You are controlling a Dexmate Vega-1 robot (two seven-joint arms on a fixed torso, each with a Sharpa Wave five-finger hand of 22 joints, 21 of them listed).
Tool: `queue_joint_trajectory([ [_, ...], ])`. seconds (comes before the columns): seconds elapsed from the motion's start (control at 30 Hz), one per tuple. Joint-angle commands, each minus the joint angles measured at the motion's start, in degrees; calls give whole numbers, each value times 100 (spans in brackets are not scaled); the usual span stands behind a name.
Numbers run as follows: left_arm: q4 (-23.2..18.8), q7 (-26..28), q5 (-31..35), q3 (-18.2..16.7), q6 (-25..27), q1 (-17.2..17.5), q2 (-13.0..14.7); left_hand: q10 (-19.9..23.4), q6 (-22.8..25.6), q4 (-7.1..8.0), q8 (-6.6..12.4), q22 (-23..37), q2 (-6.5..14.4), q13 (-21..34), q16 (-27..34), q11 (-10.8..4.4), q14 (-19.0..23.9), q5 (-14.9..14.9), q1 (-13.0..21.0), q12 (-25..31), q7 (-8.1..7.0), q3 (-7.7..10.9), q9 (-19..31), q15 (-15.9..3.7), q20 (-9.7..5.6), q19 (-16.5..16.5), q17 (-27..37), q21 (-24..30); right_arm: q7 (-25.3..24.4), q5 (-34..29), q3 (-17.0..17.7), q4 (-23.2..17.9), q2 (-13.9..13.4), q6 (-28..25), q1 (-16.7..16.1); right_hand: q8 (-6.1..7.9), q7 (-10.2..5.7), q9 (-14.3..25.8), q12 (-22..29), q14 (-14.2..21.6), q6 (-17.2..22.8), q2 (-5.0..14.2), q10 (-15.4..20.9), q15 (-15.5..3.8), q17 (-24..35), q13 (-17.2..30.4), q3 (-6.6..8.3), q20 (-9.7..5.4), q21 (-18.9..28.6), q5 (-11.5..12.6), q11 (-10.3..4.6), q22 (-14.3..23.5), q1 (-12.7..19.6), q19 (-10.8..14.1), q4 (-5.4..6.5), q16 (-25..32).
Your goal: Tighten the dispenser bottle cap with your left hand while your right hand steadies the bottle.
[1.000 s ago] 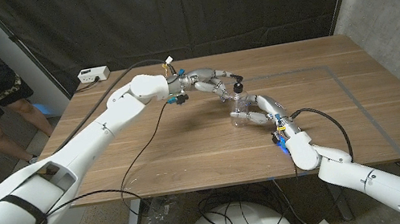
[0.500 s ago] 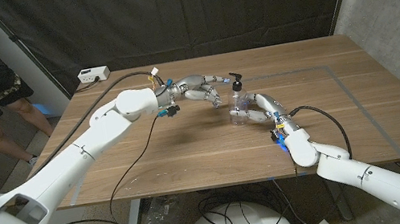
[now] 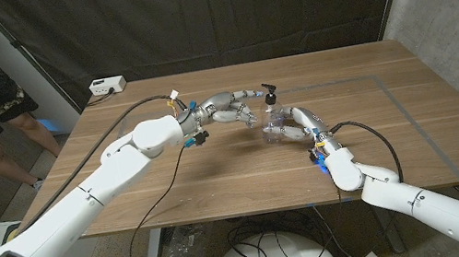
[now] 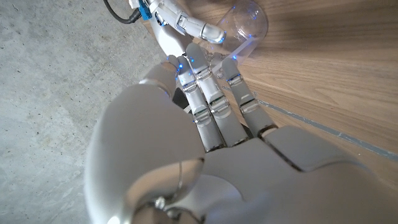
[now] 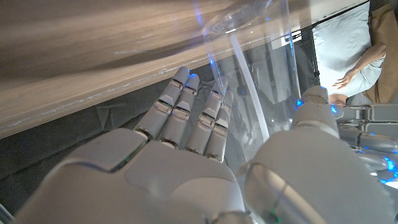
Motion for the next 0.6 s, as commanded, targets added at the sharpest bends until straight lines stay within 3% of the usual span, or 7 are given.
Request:
queue_joint_trajectory([
  [0.03,-373,530,-147,-190,80,508,80,22,21,-8,16,14,26,535,29,10,73,52,64,174,7,29,15,-11,-10,65,30,63,91,6,-65,-25,42,-169,18,-28,-735,18,-8,-15,781,1421,5,-311,33,7,261,-205,-11,-39,-42,12,1457,-21,245,-15],
  [0.6,-898,1225,-97,-334,361,1051,192,66,124,-2,50,17,-12,479,14,20,151,89,61,200,28,66,11,5,-10,69,62,195,268,-95,-226,3,35,-194,161,-69,-735,22,-31,-26,773,1462,-14,-291,28,8,310,-198,-5,-87,-43,21,1526,-32,245,-17],
])
